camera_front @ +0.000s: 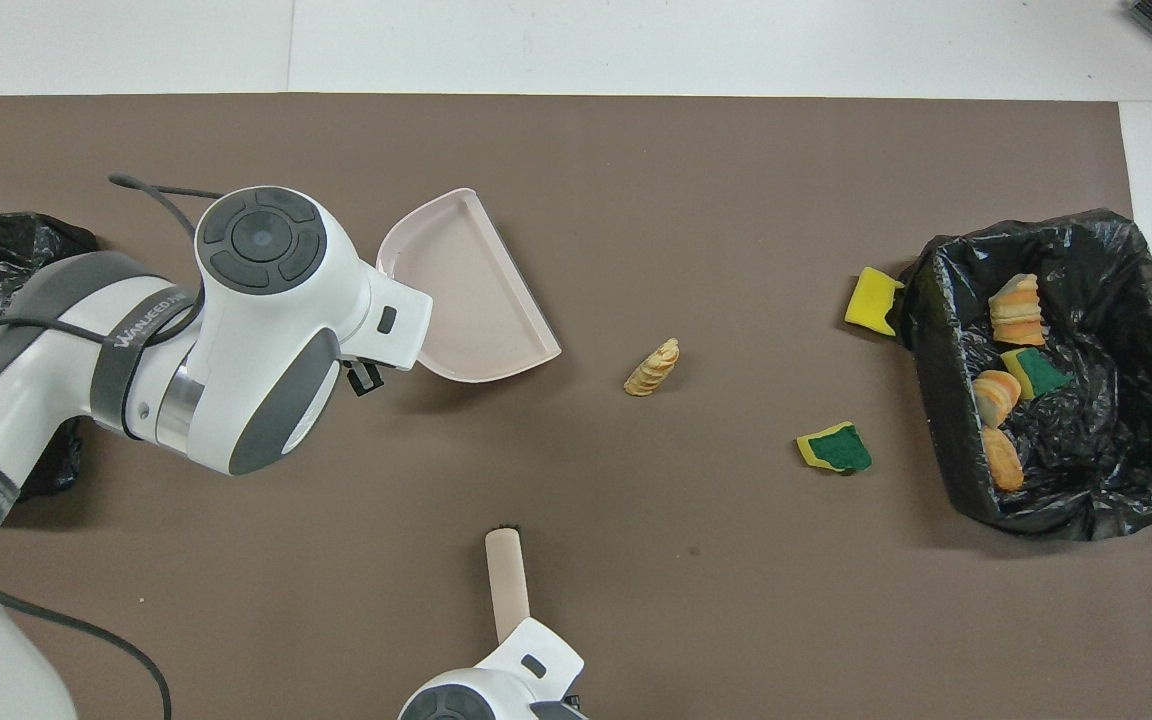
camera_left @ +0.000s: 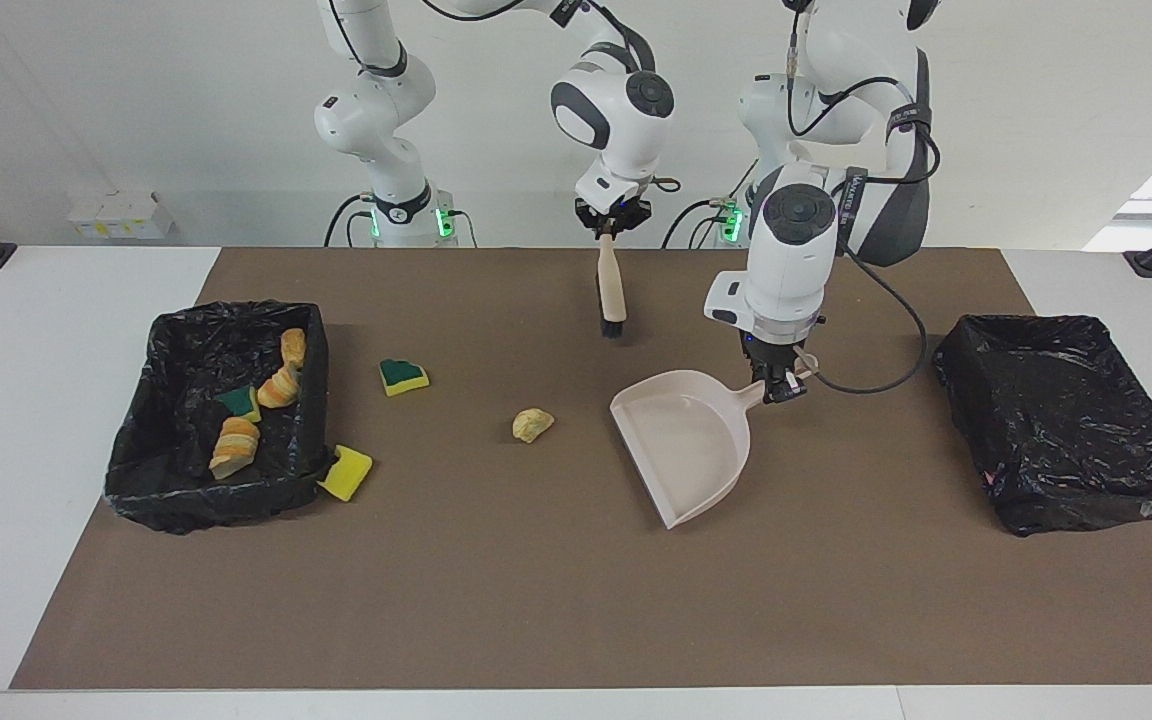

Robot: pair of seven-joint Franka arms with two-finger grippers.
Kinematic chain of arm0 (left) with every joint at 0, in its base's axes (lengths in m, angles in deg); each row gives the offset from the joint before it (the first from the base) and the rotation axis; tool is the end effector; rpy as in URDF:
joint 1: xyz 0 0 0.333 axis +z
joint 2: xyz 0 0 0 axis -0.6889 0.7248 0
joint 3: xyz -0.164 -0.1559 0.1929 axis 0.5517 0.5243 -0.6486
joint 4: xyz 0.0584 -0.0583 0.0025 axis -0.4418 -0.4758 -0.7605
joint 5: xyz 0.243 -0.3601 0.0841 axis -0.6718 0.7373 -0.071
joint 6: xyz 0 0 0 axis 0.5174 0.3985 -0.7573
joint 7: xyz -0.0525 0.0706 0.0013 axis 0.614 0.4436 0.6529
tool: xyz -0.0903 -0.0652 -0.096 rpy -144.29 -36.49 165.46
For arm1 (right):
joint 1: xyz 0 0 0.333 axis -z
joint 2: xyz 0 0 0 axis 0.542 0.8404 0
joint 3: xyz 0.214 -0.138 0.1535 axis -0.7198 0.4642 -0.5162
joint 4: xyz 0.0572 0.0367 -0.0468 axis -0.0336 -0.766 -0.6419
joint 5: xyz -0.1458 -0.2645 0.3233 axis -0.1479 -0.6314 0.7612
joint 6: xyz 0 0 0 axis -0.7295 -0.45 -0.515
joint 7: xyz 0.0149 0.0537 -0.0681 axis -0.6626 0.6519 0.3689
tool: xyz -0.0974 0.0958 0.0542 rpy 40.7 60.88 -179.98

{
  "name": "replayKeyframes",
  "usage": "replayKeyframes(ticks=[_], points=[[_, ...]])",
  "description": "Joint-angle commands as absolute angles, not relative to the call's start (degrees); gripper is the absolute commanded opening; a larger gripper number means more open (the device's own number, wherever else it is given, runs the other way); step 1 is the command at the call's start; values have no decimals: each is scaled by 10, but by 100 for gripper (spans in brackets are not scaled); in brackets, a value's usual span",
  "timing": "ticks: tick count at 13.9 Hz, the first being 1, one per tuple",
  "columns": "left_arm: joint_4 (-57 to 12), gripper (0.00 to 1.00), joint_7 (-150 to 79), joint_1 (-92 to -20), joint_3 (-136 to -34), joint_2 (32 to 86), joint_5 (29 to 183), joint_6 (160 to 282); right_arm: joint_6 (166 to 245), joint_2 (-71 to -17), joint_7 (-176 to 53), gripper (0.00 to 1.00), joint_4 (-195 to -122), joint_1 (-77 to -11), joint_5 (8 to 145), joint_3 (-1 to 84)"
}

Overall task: Sweep and dump trash in bin
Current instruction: 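Pull the dustpan closer with the left gripper while the right gripper grasps the brush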

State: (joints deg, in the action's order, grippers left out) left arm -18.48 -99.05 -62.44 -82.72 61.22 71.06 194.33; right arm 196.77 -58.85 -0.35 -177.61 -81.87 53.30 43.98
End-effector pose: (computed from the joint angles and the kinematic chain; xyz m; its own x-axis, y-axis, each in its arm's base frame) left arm 0.5957 -0.2428 0.3345 0.2357 -0.9589 -0.1580 -0.9718 -0.2344 -0.0270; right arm 0.3090 0.4445 0.2984 0.9682 -0.0680 -0.2409 -0.0360 -0.9902 0.1347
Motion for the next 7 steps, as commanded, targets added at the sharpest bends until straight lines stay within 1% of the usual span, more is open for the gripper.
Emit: replayKeyframes(ticks=[1,4,6,7], points=[[-250,0,-1004,-623,-822,564,701,1954,1941,-623,34,0,-1781,-757,508,436],[-289,0,-999,-639,-821,548,701,1974,1930,-623,27,0,-1788,-679,478,435],[-293,0,-1000,-638,-821,546,701,1991,1905,-619,2,0,-1788,-648,421,434],[-294,0,-999,-641,-821,551,701,1996,1903,-617,-22,0,-1789,-621,402,434]])
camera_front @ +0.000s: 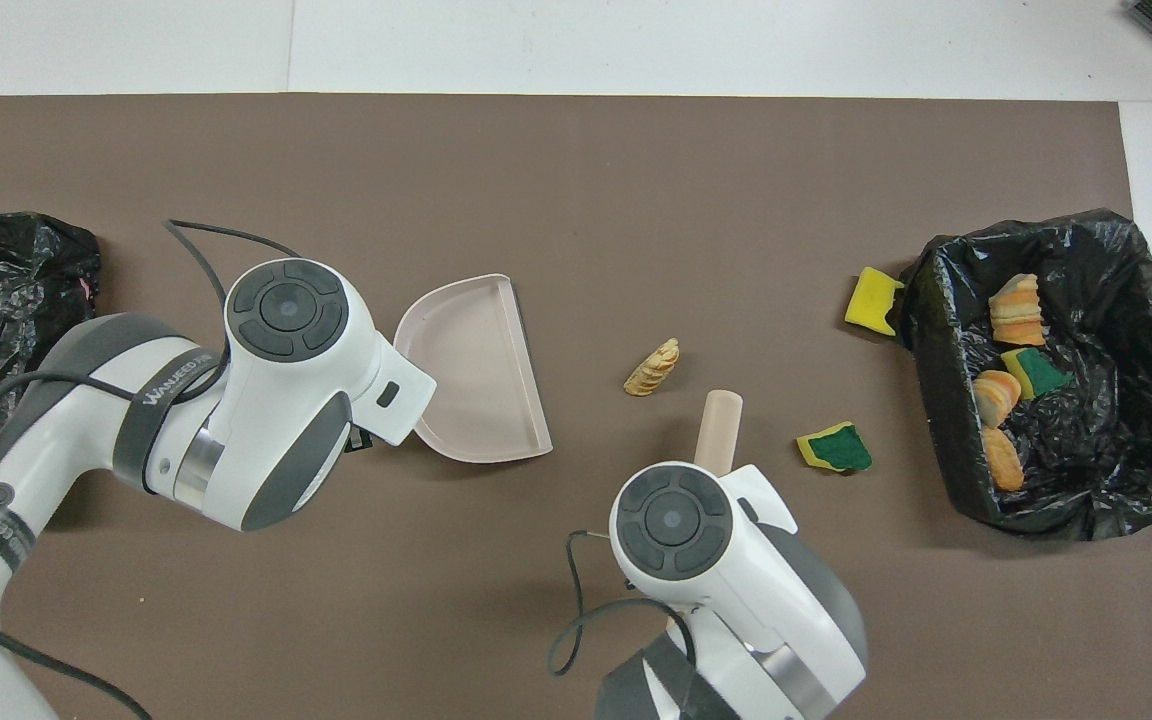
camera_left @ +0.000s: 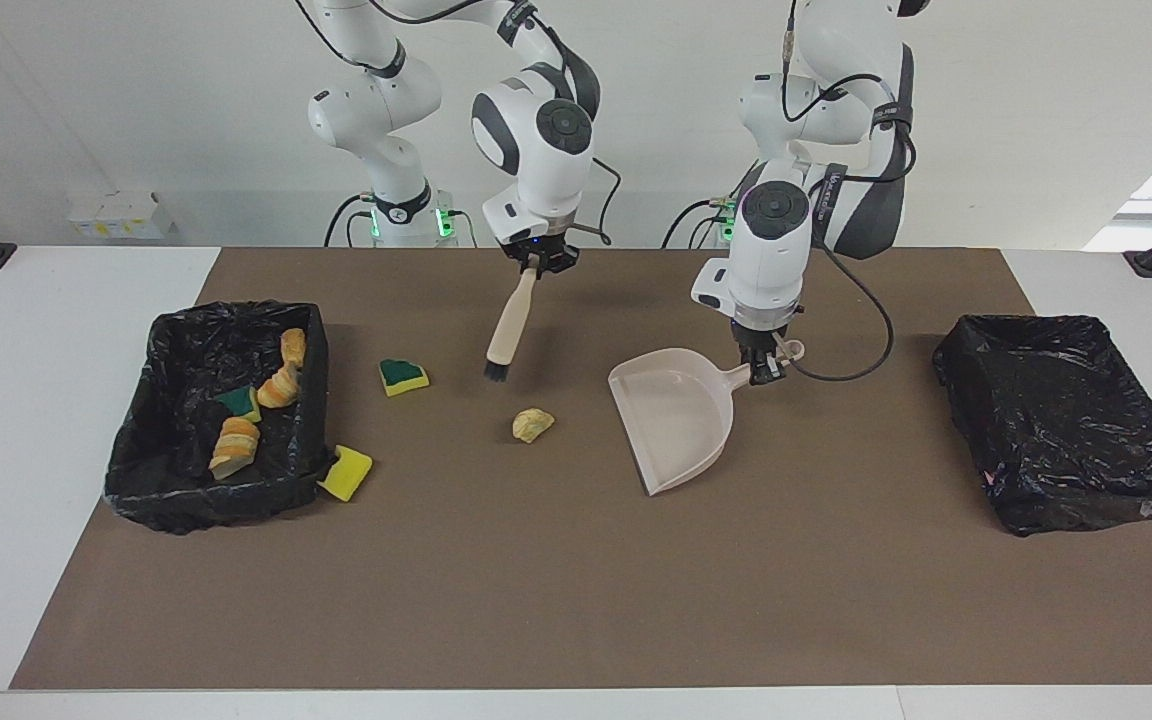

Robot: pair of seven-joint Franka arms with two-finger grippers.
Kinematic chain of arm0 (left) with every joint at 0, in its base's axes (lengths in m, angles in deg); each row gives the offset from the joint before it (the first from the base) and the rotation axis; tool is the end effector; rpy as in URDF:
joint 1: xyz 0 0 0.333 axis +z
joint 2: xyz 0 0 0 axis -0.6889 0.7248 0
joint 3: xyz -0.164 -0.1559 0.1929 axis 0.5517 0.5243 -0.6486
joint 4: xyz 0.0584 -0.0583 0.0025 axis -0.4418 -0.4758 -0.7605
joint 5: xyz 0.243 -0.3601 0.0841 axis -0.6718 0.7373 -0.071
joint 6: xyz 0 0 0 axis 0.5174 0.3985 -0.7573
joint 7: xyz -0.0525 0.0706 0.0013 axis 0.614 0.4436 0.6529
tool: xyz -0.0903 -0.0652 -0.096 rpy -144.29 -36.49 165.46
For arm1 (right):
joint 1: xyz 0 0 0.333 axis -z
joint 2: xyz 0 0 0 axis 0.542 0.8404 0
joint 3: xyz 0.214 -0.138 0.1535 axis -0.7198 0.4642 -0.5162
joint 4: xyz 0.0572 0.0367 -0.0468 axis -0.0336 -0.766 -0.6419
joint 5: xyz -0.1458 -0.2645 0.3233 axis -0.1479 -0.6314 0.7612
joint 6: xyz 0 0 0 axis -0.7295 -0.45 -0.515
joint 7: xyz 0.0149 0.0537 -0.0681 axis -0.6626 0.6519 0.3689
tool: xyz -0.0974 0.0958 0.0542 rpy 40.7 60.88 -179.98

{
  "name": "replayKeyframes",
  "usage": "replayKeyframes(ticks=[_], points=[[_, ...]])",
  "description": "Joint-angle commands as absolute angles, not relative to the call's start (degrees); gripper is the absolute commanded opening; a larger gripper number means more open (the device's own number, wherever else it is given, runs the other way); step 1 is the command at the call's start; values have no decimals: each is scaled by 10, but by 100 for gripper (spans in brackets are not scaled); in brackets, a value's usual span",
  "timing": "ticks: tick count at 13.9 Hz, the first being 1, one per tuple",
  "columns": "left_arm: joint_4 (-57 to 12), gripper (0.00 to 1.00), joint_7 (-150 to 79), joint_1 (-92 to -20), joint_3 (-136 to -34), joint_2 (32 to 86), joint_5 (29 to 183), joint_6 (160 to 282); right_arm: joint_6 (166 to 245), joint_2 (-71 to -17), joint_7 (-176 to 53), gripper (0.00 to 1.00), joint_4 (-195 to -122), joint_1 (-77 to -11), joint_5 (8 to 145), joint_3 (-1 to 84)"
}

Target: Sweep and dump trash in bin

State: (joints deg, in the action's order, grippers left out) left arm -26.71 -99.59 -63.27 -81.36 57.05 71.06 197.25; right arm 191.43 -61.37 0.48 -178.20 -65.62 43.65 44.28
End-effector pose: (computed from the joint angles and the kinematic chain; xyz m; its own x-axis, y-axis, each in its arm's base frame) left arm 0.5555 -0.2528 0.3126 0.1780 -0.9693 -0.1695 -0.9838 -0.1792 -0.0085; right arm 0.4199 0.3118 0.3122 0.9421 -0.2978 -0.1541 -0.2503 -0.9305 0.2675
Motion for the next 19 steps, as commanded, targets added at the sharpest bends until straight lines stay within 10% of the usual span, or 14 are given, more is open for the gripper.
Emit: replayKeyframes(ticks=[1,11,19], points=[[-296,0,-999,-652,-821,555,701,1997,1901,-613,-49,0,-1791,-590,387,434],[-326,0,-998,-685,-821,554,688,2013,2033,-551,-301,0,-1789,-397,241,431],[-327,0,-998,-680,-821,554,689,2017,2027,-522,-429,0,-1752,-422,438,429]])
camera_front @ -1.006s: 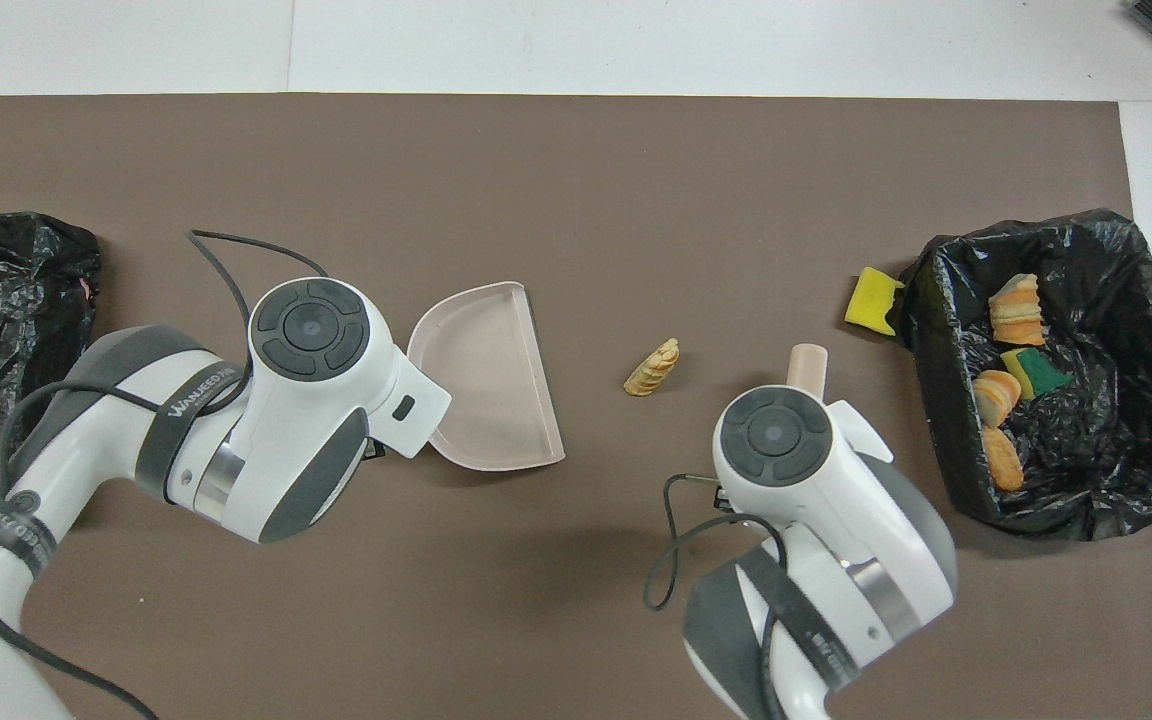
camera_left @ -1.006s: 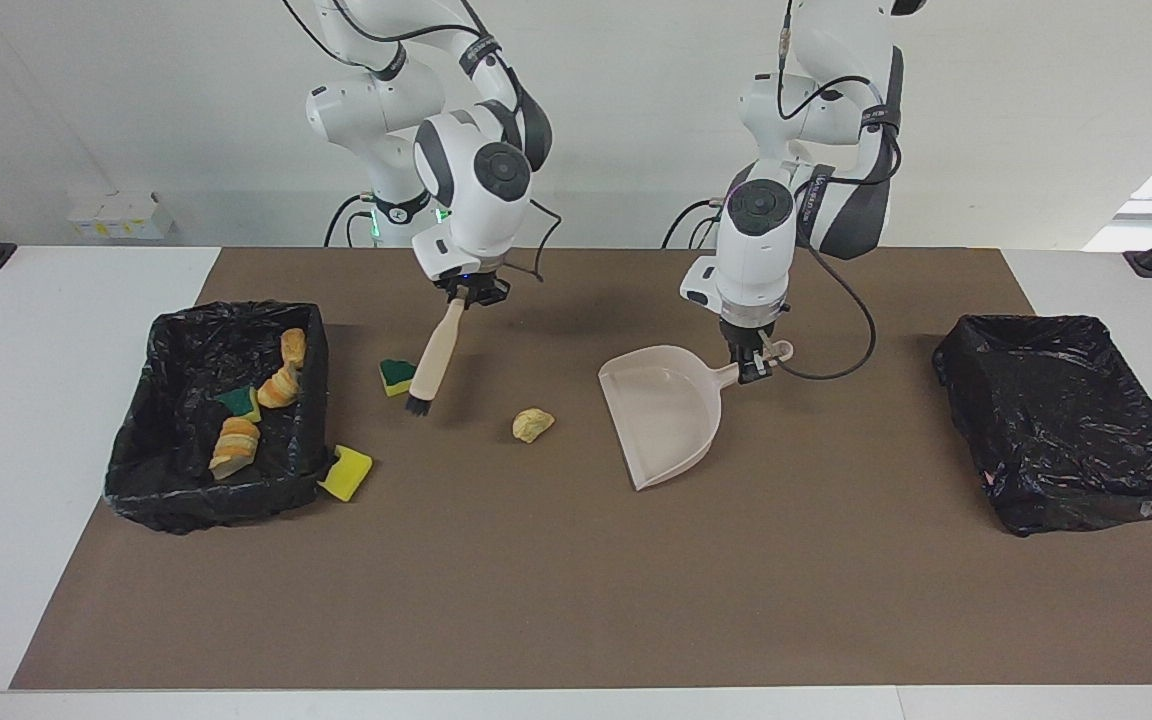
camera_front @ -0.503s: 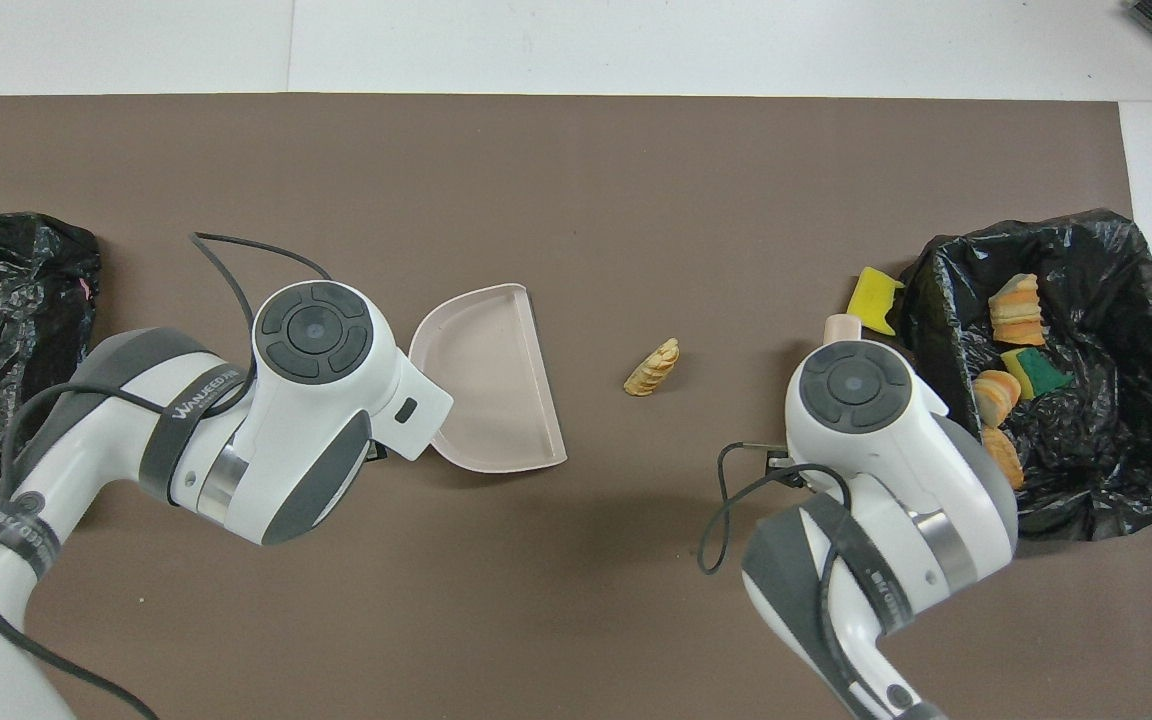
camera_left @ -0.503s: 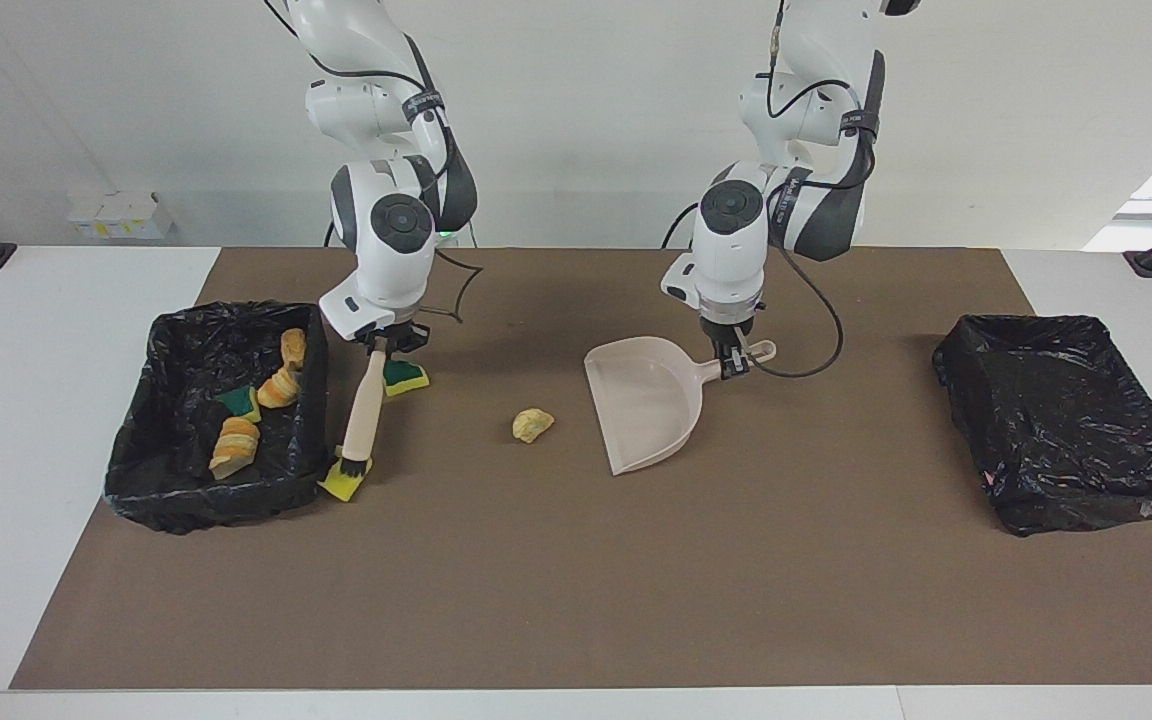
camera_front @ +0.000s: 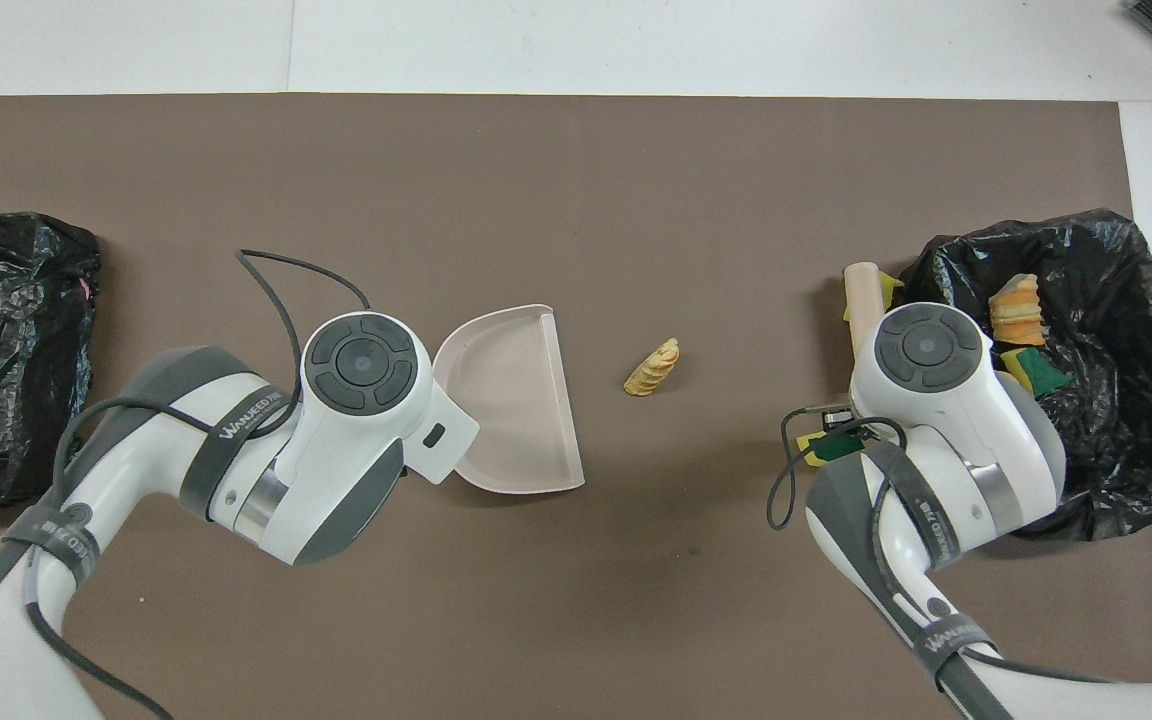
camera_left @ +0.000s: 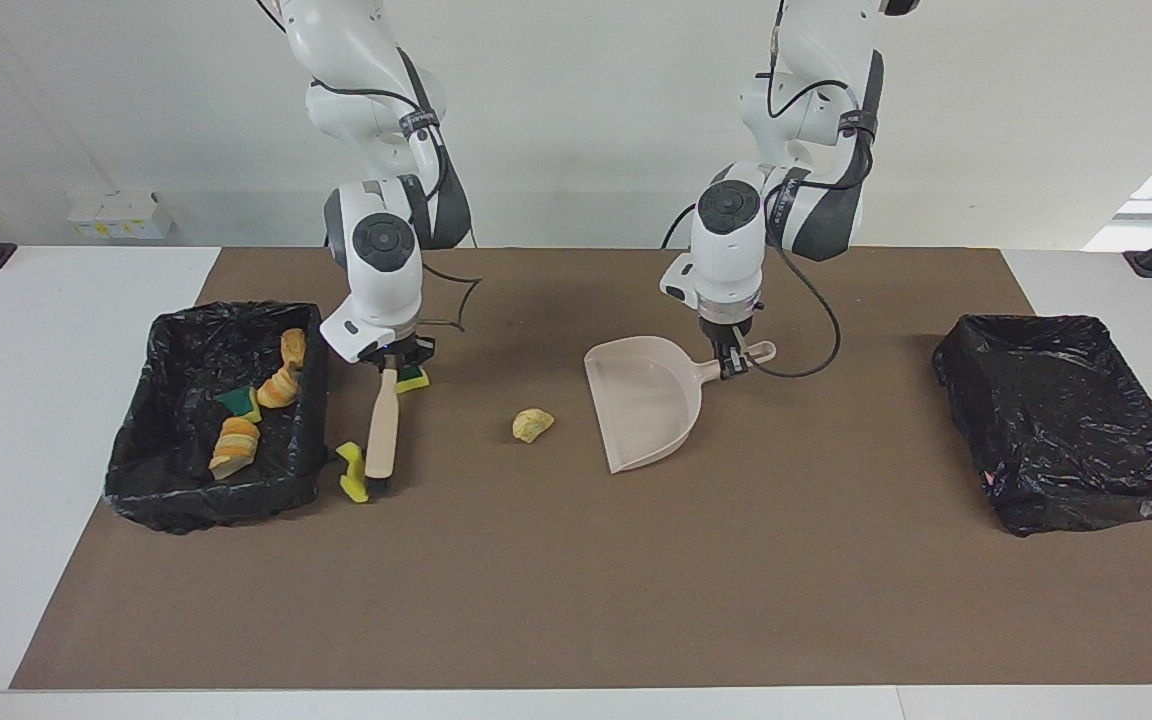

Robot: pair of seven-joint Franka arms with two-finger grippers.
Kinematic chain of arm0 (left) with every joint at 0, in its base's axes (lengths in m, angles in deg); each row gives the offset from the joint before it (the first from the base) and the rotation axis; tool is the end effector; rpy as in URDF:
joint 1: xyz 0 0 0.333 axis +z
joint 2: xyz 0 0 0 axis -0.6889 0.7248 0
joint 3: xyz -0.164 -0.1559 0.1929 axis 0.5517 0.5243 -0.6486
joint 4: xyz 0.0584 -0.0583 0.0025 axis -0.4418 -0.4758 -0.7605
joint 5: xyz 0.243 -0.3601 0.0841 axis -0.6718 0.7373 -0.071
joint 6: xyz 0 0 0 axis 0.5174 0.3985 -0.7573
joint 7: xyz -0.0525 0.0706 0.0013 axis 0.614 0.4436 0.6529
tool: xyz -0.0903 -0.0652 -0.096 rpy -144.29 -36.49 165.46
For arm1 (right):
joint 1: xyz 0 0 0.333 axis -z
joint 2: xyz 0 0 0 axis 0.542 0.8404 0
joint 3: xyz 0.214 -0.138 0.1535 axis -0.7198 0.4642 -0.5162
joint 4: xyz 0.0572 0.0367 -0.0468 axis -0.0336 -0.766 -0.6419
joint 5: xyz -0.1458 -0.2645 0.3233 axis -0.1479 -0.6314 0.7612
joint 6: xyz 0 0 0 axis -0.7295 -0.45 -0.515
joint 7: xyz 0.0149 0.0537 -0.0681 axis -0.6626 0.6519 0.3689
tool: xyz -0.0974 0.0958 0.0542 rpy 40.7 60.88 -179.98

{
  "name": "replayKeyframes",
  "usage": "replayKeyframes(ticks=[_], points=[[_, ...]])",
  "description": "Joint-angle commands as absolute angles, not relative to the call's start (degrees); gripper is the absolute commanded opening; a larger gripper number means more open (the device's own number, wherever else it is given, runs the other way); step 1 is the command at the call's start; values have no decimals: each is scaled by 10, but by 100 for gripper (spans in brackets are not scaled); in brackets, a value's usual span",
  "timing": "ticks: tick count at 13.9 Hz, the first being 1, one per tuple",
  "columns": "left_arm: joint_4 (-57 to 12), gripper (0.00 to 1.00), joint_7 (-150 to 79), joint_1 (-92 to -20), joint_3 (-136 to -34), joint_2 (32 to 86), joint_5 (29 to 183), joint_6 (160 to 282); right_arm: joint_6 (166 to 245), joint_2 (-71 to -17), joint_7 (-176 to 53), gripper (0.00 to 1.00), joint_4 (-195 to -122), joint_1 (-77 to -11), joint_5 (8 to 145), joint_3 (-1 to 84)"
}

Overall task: Sweep and dump trash in bin
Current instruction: 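Sweep the bread and sponge toward the dustpan with the right gripper's brush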

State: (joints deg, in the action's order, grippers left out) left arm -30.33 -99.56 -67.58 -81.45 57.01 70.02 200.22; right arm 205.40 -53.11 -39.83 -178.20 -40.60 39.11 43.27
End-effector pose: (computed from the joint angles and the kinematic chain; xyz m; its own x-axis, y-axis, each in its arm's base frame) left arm 0.5251 -0.2871 0.2863 0.0885 -0.9789 -0.1844 -0.9960 -0.0890 -0.0056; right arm 0.5436 0.1162 0.2464 0.9816 0.0375 -0.1873 0.0619 -0.9901 0.1262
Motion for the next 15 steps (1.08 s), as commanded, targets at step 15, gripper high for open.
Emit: replayKeyframes(ticks=[15], points=[[-327,0,-980,-679,-821,555,690,2024,1787,-593,-433,0,-1705,-419,468,438]])
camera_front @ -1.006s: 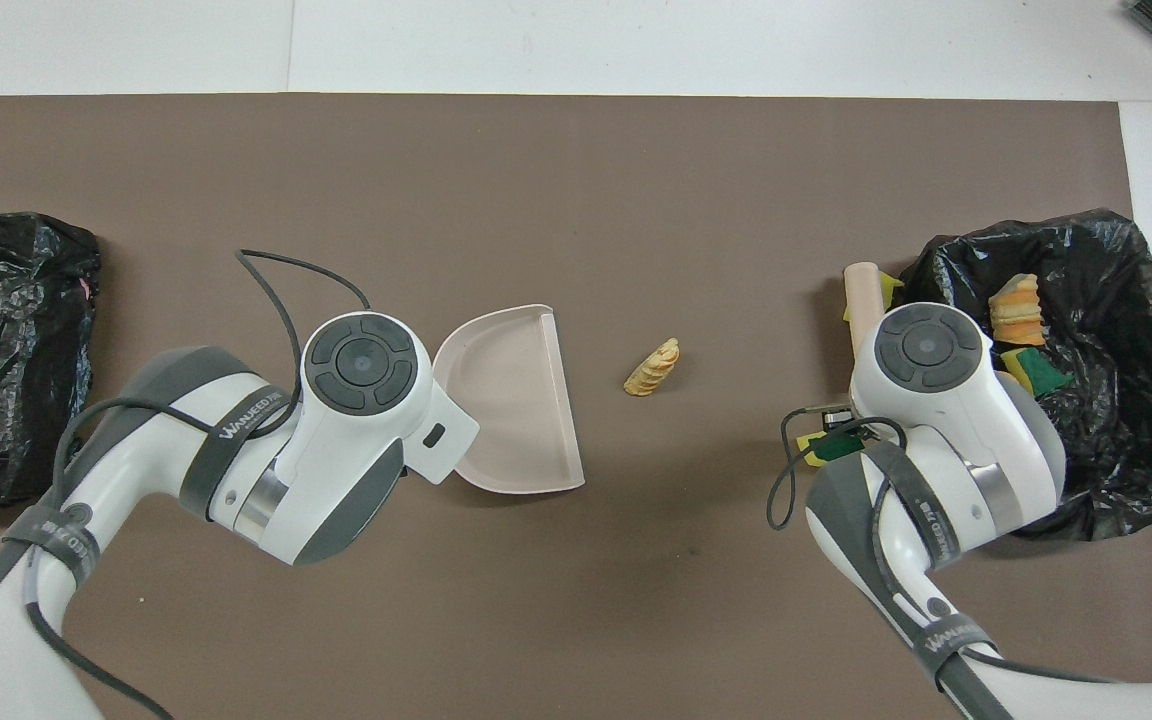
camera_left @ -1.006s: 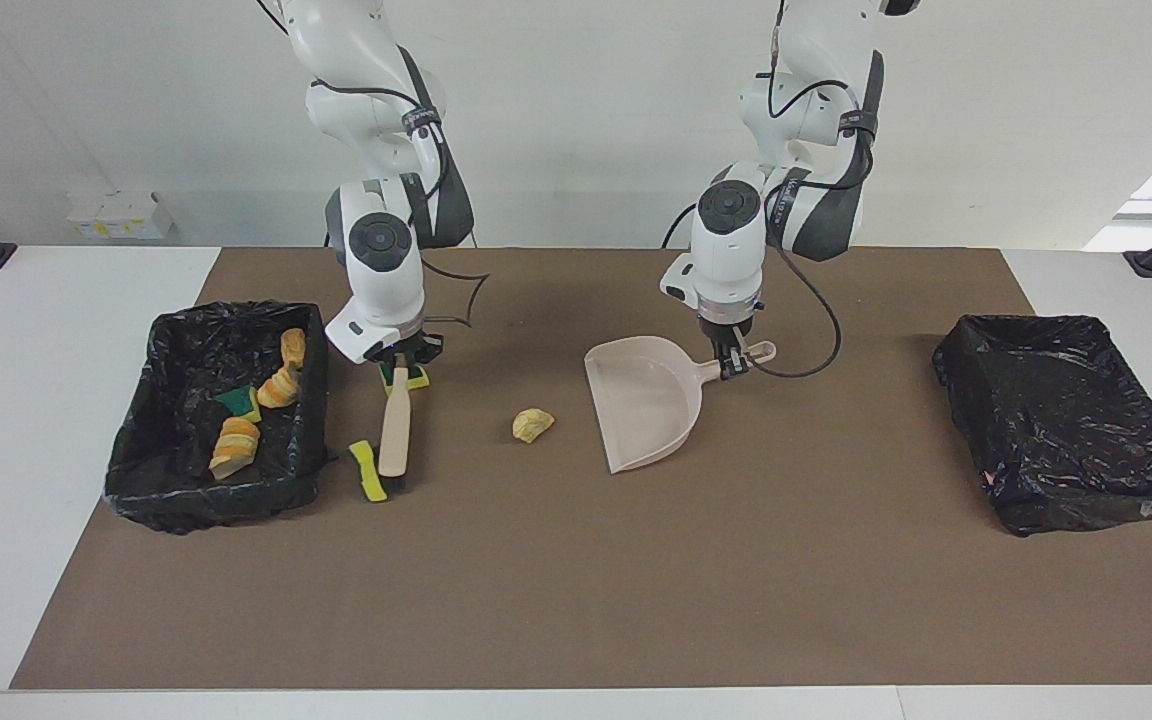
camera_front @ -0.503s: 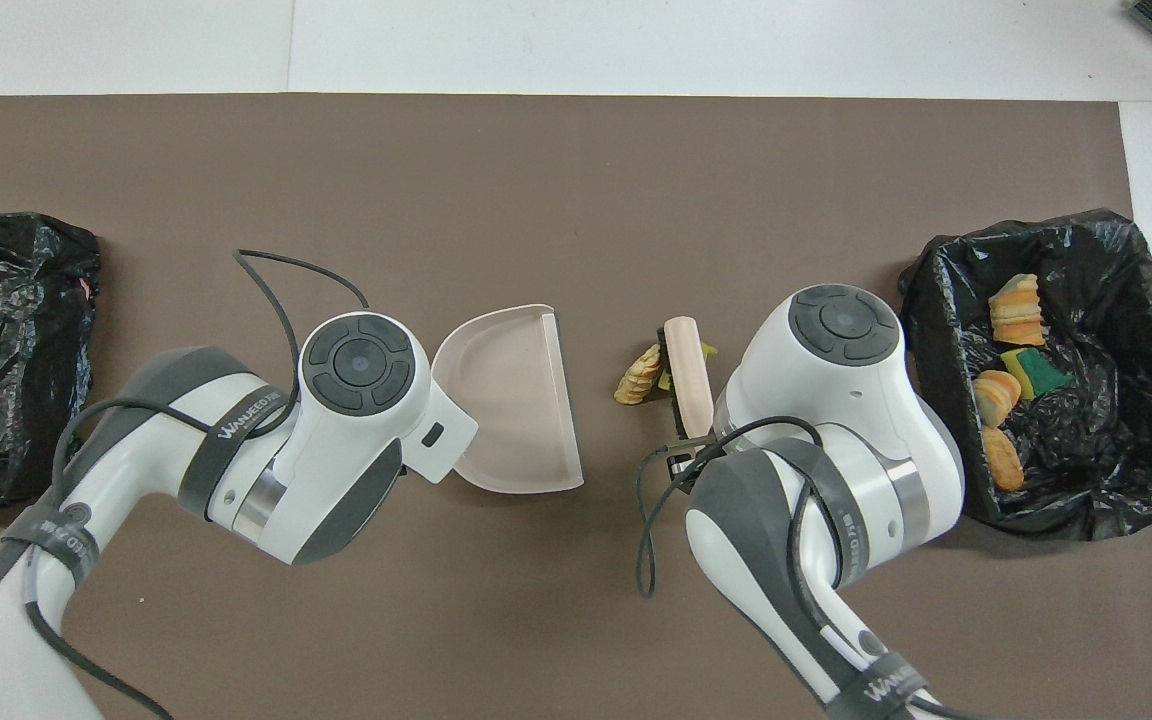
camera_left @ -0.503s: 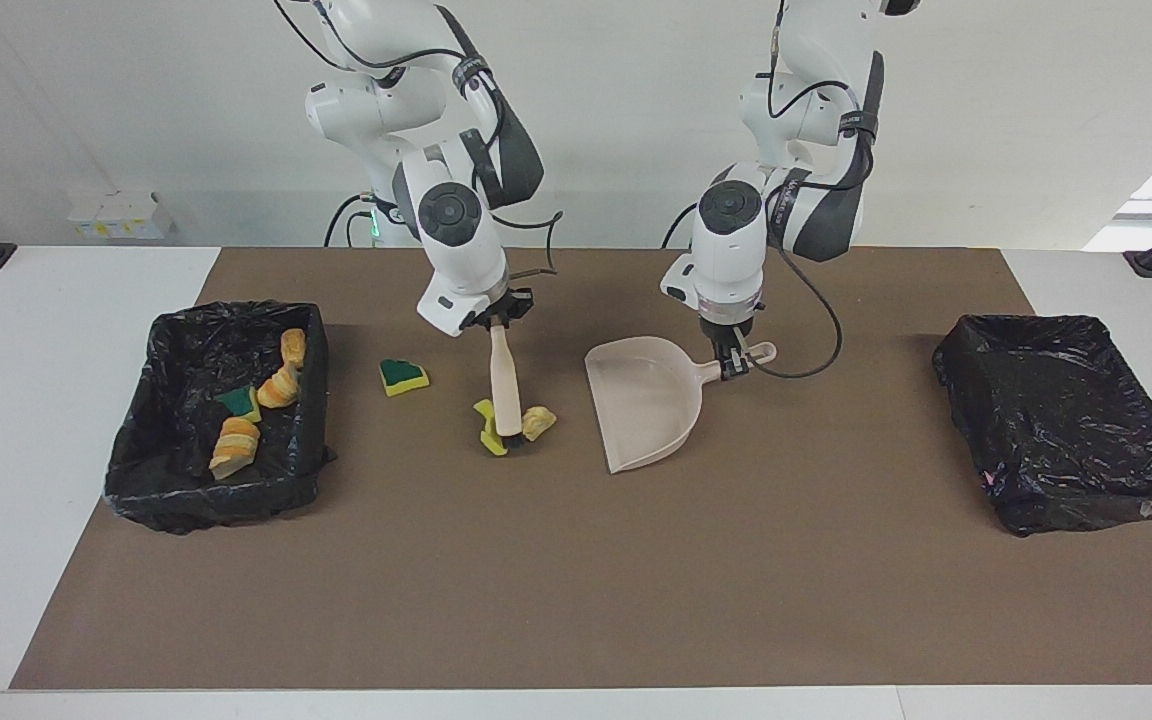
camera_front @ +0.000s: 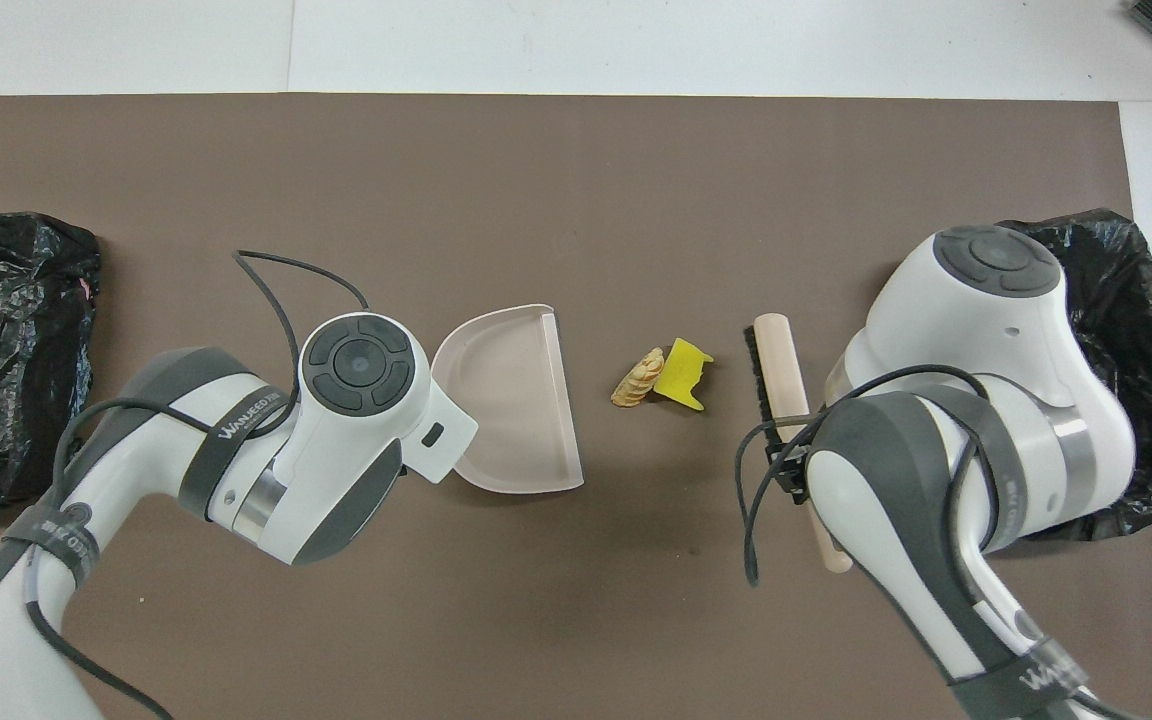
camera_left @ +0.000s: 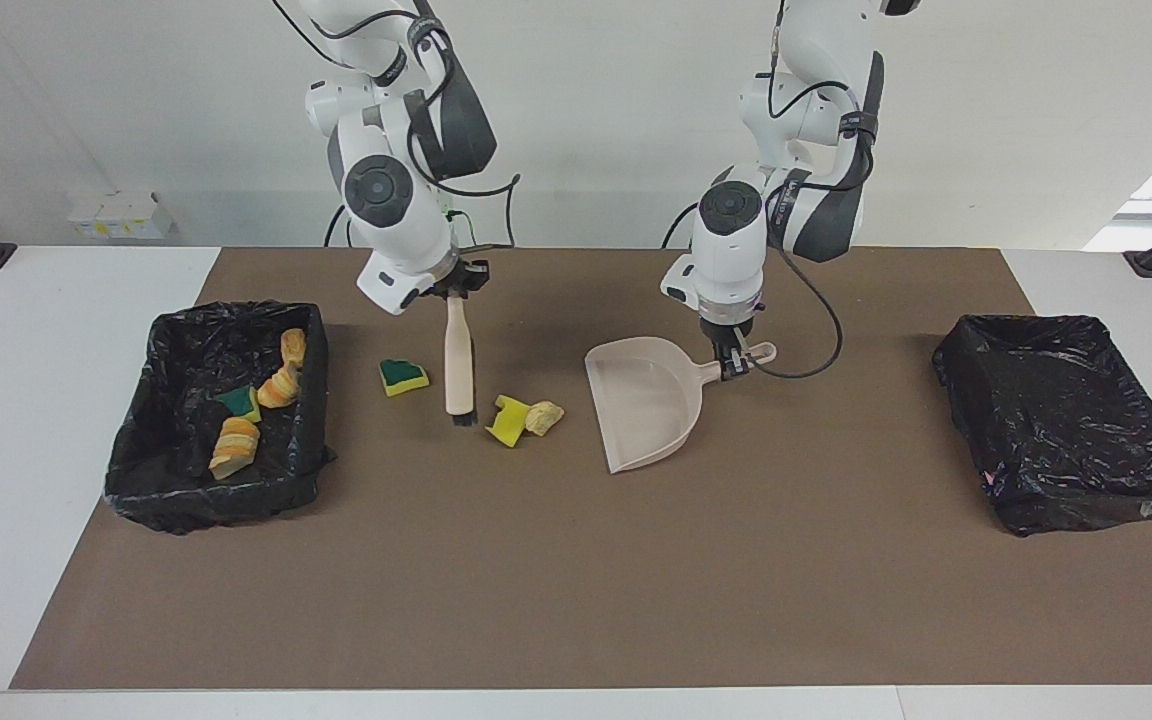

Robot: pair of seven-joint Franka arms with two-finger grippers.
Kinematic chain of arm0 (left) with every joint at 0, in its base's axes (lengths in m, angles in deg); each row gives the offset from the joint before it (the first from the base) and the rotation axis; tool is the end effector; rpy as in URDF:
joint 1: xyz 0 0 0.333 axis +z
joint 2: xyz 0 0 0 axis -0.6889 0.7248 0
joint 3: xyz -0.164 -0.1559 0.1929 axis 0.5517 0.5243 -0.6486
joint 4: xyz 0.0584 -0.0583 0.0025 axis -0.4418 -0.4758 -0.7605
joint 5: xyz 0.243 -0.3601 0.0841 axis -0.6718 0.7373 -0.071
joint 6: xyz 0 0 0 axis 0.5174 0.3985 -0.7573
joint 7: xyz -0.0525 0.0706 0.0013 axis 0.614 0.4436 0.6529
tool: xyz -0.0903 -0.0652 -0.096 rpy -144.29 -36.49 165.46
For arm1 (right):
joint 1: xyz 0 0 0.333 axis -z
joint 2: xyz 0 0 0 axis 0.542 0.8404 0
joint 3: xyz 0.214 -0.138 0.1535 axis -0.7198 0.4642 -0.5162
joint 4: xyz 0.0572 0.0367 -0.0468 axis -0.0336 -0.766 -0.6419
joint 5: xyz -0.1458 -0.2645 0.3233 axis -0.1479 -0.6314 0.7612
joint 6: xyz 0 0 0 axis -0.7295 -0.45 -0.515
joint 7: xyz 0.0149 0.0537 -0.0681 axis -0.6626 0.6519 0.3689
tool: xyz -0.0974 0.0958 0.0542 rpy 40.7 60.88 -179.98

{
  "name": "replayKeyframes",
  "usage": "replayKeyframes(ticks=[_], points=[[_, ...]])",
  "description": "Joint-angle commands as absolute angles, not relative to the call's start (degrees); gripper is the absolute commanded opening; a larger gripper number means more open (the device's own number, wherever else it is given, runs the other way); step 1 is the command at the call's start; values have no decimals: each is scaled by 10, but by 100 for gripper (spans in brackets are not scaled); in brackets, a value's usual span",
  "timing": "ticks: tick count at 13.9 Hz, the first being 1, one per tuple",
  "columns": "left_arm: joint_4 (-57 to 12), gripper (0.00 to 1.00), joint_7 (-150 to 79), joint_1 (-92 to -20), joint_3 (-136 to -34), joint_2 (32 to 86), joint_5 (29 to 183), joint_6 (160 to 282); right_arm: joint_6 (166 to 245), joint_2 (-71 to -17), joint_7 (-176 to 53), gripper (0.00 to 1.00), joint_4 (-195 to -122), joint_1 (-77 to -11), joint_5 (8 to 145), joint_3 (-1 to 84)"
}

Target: Sweep and dump trash in bin

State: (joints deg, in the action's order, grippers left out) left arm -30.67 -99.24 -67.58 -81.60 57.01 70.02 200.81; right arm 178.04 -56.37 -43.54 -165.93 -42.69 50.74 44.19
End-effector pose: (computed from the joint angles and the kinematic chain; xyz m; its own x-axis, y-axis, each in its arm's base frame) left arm 0.5253 -0.2858 0.2842 0.0957 -0.9787 -0.1814 -0.9954 -0.0955 -0.0096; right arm 0.5274 0.1472 0.3562 0.9083 0.0521 -0.4151 0.0513 -0.9986 -0.0131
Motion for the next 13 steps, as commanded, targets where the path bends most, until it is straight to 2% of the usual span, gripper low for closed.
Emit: replayKeyframes(ticks=[1,4,7,9,13], points=[[-327,0,-980,-679,-821,555,690,2023,1788,-603,-395,0,-1722,-406,464,437],[-327,0,-980,-679,-821,555,690,2024,1803,-644,-360,0,-1789,-366,462,436],[-327,0,-980,-678,-821,555,691,2027,1870,-702,-348,0,-1890,-322,461,436],[-327,0,-980,-678,-821,555,691,2028,1899,-732,-347,0,-1937,-326,461,435],[-327,0,-980,-676,-821,555,691,2029,1967,-705,-344,0,-1956,-370,468,433]])
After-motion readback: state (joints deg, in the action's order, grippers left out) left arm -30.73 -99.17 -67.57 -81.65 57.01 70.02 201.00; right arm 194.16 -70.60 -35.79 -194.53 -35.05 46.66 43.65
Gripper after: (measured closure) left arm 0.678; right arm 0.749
